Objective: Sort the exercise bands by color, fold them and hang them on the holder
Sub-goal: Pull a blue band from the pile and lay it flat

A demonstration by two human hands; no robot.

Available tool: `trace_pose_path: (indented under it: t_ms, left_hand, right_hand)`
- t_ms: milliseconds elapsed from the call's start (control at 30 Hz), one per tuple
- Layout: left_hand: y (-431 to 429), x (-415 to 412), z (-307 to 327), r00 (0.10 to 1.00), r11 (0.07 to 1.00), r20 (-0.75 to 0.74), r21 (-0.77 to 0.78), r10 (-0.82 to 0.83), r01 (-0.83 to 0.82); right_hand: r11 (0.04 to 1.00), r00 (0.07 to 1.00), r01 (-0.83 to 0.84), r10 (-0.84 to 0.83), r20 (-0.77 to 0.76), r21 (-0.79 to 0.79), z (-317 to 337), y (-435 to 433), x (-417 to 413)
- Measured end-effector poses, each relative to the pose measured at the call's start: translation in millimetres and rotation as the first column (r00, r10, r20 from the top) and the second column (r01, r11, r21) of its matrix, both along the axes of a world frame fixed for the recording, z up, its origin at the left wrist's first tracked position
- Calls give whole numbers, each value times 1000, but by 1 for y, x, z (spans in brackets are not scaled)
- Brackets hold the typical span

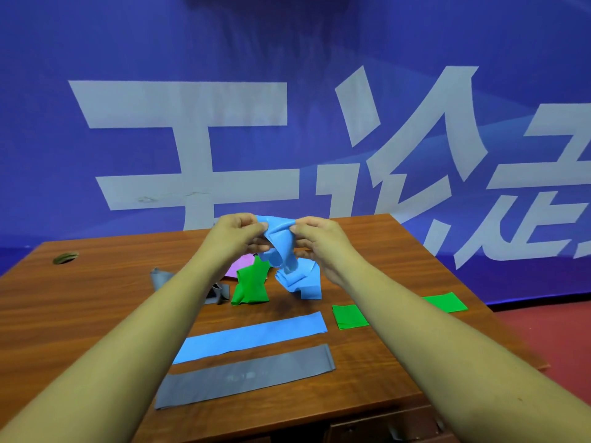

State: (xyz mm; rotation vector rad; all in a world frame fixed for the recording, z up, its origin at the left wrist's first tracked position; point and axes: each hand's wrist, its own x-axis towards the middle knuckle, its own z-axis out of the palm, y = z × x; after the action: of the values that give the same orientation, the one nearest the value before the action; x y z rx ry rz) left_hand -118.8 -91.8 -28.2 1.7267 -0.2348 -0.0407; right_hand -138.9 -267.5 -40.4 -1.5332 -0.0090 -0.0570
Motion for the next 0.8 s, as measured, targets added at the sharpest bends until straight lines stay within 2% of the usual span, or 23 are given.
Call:
trace_pose_path:
  t_ms: [100,233,300,400,467,567,633,700,767,800]
  left_hand:
    - [4,-4,5,1000,1000,18,-17,18,-18]
    - [11,-6,6,1000,1000,24,14,-6,5]
    - [12,-7,6,1000,999,16,42,-12,11]
    - [12,-7,5,1000,997,12,75,-13,12]
    - [14,-5,3,1000,998,-6,58,-5,5]
    - [22,1,-3,990,993,-97,-50,97,-103]
    - [27,2,-9,978,985,-153,-72,144,-157]
    - [30,3,-15,971,985,-169,9,171,-172]
    - [33,5,-21,968,937,-86,286,235,-202]
    - [33,4,-21,965,859,-7,456,262,-230]
  right_hand:
    - [999,999,-35,34,-17,-22,0,7,-1]
    - [996,999,-33,34,-11,86,2,9,1]
    - [997,999,-38,40,-24,73,4,11,-1]
    - [999,998,-32,31,59,10,2,11,0]
    - [999,996,18,-22,83,48,3,8,1]
    - [984,996,83,-89,31,156,3,-3,5]
    - [984,991,128,-131,20,120,2,-8,7]
    - [988,987,150,-151,46,38,2,-9,7]
    - [986,986,149,-143,86,-70,6,-9,7]
    - [982,986,140,-126,110,-125,10,-8,6]
